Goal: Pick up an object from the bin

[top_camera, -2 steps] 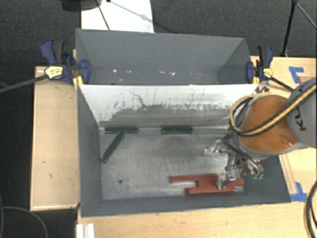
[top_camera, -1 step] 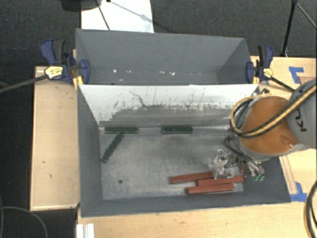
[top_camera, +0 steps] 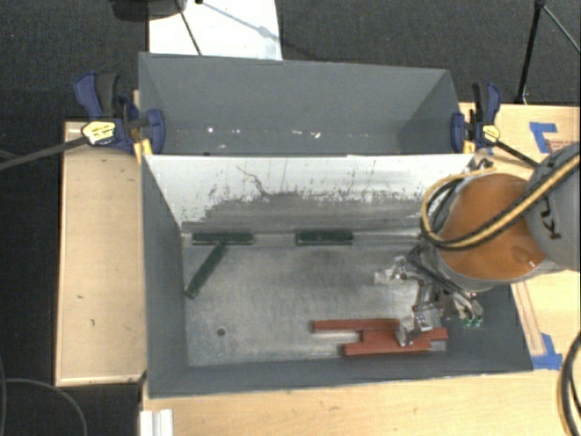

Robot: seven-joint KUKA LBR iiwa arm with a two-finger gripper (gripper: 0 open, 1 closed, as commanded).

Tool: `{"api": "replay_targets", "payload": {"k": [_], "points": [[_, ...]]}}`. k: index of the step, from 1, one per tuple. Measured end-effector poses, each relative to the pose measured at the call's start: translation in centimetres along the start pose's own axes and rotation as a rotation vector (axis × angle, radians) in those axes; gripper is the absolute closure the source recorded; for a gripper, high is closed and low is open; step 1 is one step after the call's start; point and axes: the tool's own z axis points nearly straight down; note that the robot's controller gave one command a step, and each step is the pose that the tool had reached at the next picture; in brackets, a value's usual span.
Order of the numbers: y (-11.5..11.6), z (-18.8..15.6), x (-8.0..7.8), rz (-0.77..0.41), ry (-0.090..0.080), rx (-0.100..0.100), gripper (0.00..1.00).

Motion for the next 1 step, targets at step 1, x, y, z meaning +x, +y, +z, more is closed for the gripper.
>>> {"api": "replay_targets", "payload": {"k": [1], "points": [[-0.07,0.13,0.5,-0.001,0.019,-0.002,1.0]]}}
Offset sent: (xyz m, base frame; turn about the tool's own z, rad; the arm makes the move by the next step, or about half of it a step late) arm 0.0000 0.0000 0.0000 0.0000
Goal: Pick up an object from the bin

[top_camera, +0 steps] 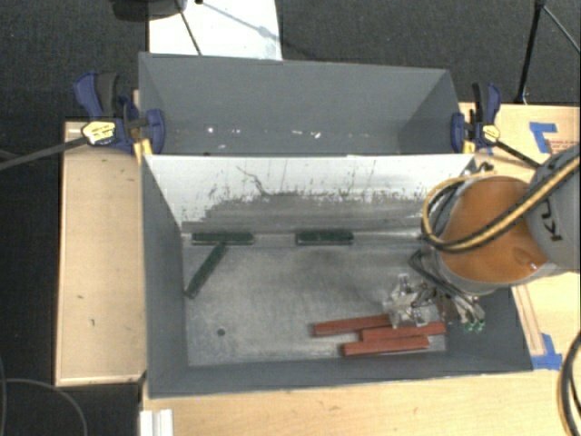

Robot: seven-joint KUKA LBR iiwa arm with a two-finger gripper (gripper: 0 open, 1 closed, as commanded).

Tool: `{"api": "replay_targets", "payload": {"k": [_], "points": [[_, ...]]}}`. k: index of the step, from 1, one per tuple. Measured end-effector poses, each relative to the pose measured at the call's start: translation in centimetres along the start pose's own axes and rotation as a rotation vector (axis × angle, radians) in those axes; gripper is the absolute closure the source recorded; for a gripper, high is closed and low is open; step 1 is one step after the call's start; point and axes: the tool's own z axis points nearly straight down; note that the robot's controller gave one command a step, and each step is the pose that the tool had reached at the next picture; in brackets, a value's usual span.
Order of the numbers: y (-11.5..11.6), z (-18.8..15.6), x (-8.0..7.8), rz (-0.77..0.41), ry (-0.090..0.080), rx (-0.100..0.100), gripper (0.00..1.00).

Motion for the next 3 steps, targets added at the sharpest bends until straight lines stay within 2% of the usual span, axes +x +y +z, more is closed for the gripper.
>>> {"api": "replay_targets", "payload": {"k": [1,2,3], "points": [[0.07,-0.18,-0.66,-0.002,-0.025,0.002,0.0],[-0.06,-0.07,0.27,-0.002,0.015,-0.001,1.0],[-0.06,-0.07,0.27,-0.003,0.015,-0.001,1.0]]}}
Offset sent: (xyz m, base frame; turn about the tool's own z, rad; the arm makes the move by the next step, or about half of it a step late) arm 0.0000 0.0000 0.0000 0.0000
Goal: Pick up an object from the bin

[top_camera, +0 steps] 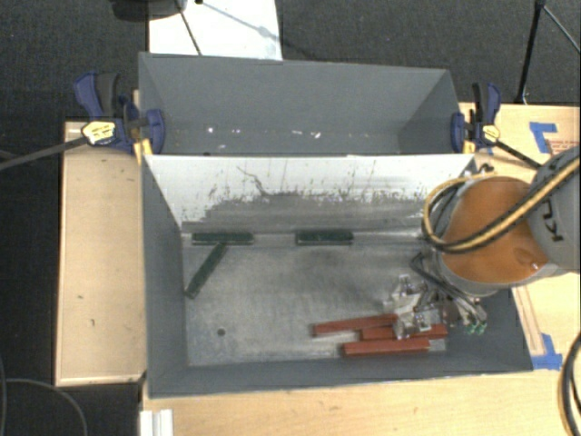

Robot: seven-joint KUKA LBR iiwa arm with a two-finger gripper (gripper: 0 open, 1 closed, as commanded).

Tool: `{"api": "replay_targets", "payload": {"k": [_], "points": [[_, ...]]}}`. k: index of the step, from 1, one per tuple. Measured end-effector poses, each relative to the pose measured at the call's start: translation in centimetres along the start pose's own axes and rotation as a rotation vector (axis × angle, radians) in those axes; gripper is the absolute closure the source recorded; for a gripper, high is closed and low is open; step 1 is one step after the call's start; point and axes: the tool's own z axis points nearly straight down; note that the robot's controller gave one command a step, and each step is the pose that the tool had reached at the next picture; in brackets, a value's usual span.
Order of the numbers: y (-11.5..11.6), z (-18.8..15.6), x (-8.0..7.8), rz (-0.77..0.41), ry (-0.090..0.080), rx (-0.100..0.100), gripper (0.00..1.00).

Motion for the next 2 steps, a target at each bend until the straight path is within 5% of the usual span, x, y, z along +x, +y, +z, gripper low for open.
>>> {"api": "replay_targets", "payload": {"k": [1,2], "points": [[0.3,-3.6,-0.5,0.035,0.001,-0.004,1.0],[1.9,-6.3,-0.9,-0.026,-0.003,-0.003,0.0]]}}
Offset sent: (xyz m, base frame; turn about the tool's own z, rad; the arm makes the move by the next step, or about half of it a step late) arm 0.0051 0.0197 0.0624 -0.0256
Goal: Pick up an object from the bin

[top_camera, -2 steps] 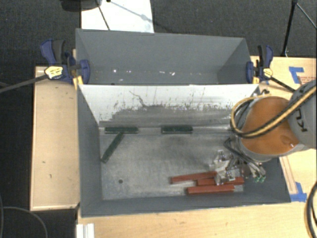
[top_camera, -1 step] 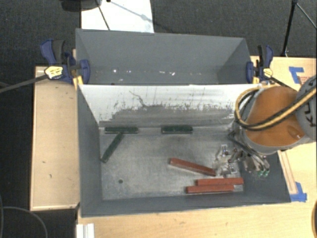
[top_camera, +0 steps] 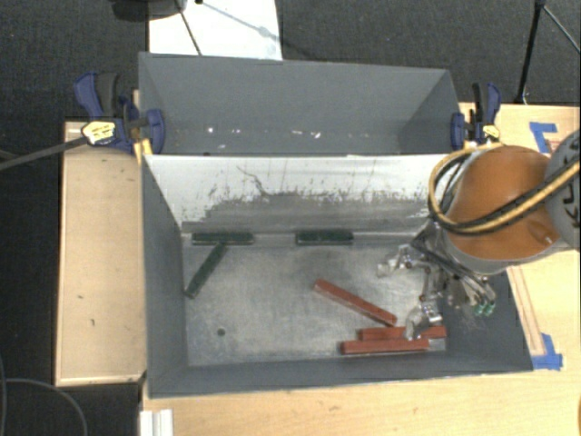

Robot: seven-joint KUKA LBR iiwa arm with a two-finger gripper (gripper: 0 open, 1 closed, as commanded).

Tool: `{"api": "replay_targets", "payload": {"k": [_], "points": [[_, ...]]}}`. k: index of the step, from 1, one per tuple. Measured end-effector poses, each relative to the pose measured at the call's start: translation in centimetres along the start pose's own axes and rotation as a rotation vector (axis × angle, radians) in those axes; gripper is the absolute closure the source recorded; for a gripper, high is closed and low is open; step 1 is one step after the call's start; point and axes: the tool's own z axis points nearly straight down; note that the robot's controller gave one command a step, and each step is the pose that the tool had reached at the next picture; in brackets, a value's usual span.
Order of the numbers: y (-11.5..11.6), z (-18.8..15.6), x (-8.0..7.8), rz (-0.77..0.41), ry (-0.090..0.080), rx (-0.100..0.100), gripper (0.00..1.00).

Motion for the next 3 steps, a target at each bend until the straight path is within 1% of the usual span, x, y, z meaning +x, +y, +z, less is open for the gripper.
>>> {"api": "replay_targets", "payload": {"k": [1,2,3], "points": [[0.0,0.0,0.0,0.0,0.0,0.0,0.0],[1.4,6.4,-1.4,0.177,-0.014,0.004,1.0],[1.4,6.4,-1.4,0.176,-0.014,0.004,1.0]]}}
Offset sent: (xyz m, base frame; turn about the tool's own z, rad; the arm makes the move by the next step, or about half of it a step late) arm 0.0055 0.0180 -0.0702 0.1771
